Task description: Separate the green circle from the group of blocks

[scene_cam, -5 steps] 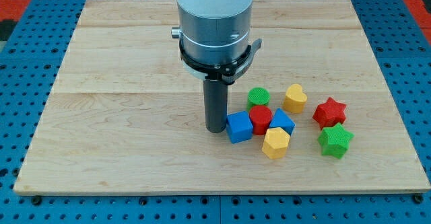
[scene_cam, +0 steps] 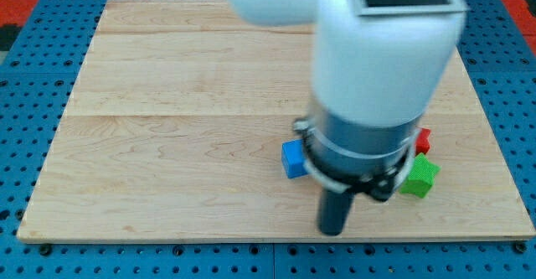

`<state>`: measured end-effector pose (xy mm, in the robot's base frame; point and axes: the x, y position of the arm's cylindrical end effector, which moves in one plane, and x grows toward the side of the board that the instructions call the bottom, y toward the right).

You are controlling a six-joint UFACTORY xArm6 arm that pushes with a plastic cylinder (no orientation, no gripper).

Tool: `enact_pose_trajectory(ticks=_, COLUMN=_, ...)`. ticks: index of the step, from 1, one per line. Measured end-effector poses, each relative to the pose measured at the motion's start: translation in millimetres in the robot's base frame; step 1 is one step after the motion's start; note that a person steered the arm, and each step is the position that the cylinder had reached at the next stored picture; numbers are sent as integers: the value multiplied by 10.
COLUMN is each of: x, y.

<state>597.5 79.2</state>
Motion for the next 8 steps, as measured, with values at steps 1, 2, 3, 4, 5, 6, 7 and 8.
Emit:
enact_pose_trajectory(ticks=1, x=-605, y=172)
enact_pose_trajectory(ticks=2, x=-1386, y=-49)
enact_pose_trajectory(ticks=3, x=-1816, y=-450)
enact_pose_trajectory(ticks=4, x=-2036, y=-424)
enact_pose_trajectory(ticks=5, x=-2241, y=-1135)
enact_pose_trajectory(ticks=6, x=-1901, y=-1303)
enact_pose_trajectory(ticks=7, x=-1892, y=-1592)
enact_pose_trajectory(ticks=8, x=-2080, y=-2309)
